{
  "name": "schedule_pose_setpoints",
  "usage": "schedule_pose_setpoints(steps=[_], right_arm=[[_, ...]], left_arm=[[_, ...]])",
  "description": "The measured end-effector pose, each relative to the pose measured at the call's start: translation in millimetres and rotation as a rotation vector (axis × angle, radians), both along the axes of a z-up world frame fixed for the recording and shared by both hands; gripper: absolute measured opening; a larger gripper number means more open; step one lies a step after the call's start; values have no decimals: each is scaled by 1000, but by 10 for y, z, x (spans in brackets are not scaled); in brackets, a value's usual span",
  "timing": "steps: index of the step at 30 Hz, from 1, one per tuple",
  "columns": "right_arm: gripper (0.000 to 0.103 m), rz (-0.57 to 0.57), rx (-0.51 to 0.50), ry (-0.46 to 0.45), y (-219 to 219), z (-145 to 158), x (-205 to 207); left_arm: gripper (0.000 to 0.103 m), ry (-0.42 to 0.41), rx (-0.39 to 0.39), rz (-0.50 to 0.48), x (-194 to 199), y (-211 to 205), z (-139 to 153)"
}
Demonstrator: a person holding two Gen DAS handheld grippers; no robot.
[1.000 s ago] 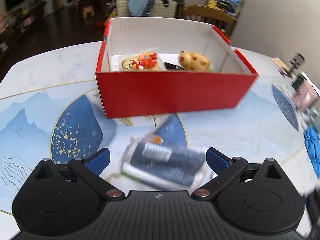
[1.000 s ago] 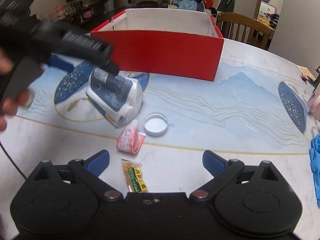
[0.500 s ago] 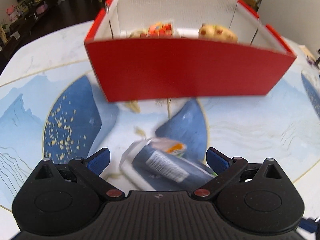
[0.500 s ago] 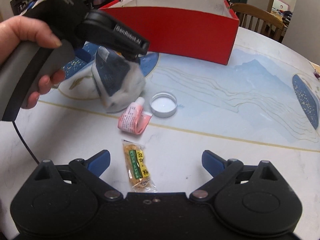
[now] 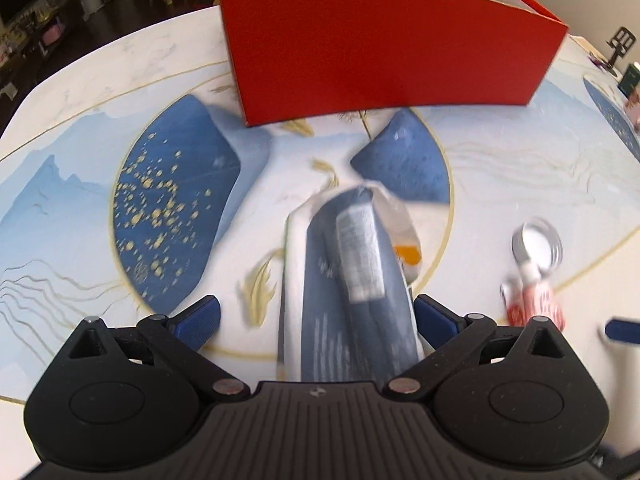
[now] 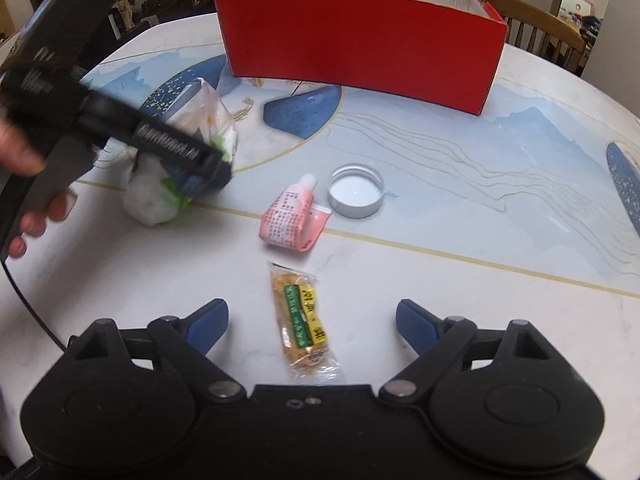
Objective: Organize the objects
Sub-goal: 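Grasp the white-and-blue snack bag with the left gripper while the right grasps the yellow-green snack stick packet, then lift the snack bag and snack stick packet and carry them over the red shoebox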
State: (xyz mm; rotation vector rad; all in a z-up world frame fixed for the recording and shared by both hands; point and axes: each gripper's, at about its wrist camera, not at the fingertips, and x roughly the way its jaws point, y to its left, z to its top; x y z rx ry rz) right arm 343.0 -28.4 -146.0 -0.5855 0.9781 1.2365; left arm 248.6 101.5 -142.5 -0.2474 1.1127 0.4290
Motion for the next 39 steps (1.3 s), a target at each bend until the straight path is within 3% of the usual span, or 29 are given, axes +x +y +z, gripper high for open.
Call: schedule_pose_setpoints(steps=[9,14,25,29,39], right_arm=[[78,-1,-24,-38,38,-45,-113],[67,-31,-38,-57,74,-25,-140],[21,-118,-53,-46,88,27,-122],[20,-151,-55,-23,54,32,-80],[20,-237,11,30,-21,371,105]], left_arm=[[101,-42,42,-97,-274,-145,1],[76,-76,75,-155,-289,-241,55],[49,-110,34,-119,-366,-167,93],[41,-116,17,-117,-414,-161,118],[40,-169,-61,-86,-539,-187,368]])
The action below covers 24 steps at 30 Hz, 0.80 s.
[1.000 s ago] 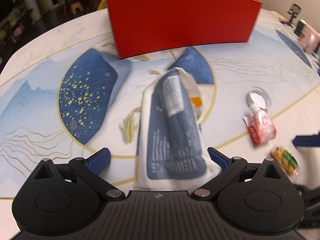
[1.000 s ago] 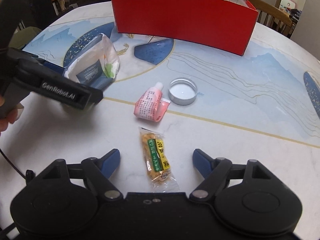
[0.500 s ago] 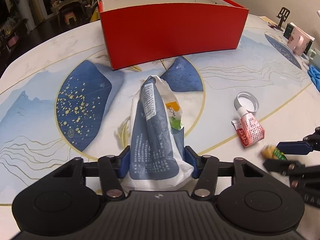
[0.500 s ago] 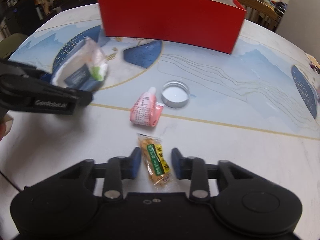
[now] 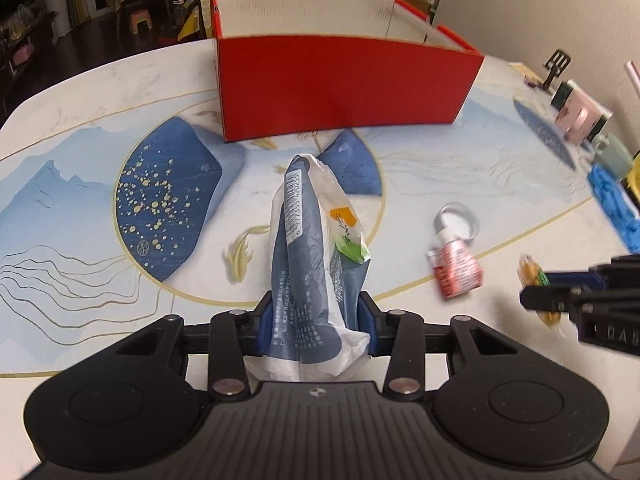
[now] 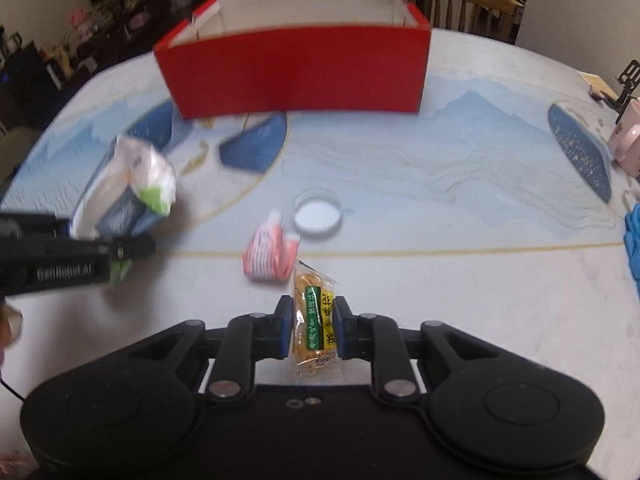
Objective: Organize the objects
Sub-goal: 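Lift the snack bag and snack stick packet and carry them over the red shoebox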
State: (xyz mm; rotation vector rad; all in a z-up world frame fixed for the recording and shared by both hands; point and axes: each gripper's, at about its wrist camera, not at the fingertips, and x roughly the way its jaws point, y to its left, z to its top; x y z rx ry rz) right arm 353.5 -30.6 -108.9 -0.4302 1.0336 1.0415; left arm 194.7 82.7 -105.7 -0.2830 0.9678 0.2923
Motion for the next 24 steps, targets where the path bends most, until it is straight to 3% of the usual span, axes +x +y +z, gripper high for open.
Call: schedule_pose_setpoints(steps=[8,17,24], right_arm=[[20,-12,104,0,112,524,258],[20,14,171,-65,552,1024,590],[19,37,213,-92,1034,1199,886]], left_arm=[[40,-82,-82,1,90,-21,429],[41,-182,-25,-21,426,116,903],[41,-185,30,-16,813,366,1067]])
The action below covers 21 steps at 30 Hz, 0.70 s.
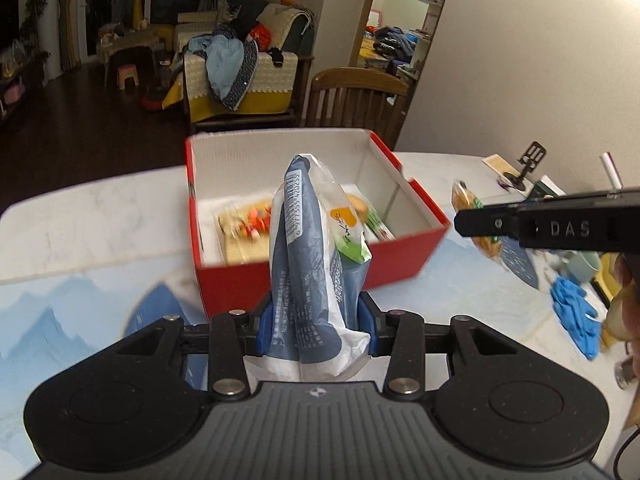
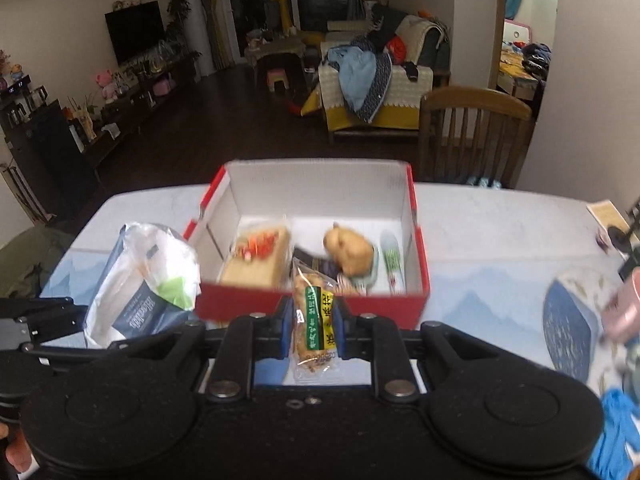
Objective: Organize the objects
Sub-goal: 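Lift the snack bag and snack stick packet and carry them over the red shoebox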
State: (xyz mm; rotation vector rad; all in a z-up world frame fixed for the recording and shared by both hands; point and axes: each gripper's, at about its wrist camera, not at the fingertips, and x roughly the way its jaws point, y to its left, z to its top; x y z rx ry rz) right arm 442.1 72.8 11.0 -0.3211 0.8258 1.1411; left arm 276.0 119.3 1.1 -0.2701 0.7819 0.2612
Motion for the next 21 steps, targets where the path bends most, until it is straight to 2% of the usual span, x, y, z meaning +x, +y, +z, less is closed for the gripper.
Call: schedule_pose_setpoints(steps=[4,9,16,21], right_arm=[[19,15,10,1,250,-3,163],[19,44,-3,-12,544,-97,338],[20,73,-34,19,857,-346,552],[19,83,-90,20,1012,-651,631]], left_arm=[[41,18,13,2,292,134,23],[41,42,76,17,699,283,7],[41,101,189,23,1257,402,-141],[41,148,148,42,1571,539,-327]])
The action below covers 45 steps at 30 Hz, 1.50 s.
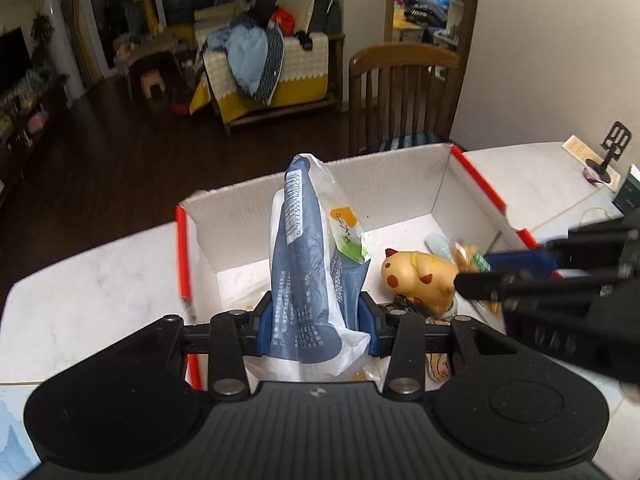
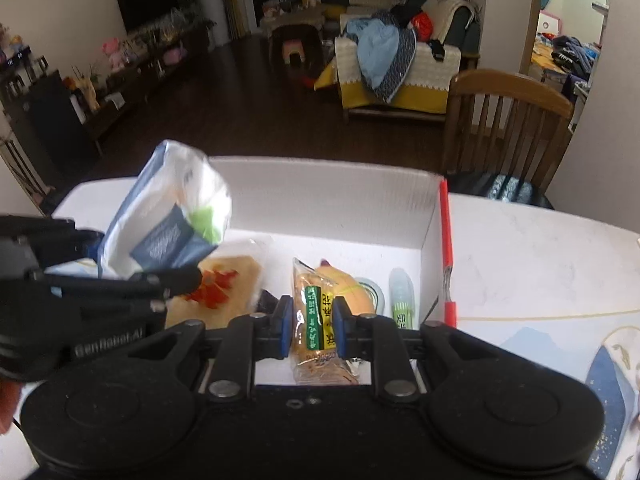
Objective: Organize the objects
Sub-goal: 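Lift the snack bag and snack stick packet and carry them over the red shoebox, then lower both items into the box and open both grippers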
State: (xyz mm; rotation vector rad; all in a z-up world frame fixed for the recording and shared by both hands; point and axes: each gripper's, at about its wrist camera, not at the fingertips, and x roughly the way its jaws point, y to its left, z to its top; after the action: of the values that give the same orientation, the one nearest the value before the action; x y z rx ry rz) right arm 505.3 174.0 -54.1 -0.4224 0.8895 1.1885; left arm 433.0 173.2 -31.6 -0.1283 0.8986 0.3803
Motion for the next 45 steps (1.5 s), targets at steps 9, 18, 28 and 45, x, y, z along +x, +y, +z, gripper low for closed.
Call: schedule_pose_setpoints(steps=[9,18,28,45], right_arm=[[19,15,-62,30,34,-377,10],[19,35,-71,28,43,-479,44],[24,48,-62,39,34,-490,147],[54,57,-6,-3,-170,-220,83]], left_arm=[[41,80,-9,-34,372,-20,-299],[43,147,11,-47,548,-20,-496],[62,127,-9,-43,518,-21,-498],[64,39,-13,-21,182,-121,-181]])
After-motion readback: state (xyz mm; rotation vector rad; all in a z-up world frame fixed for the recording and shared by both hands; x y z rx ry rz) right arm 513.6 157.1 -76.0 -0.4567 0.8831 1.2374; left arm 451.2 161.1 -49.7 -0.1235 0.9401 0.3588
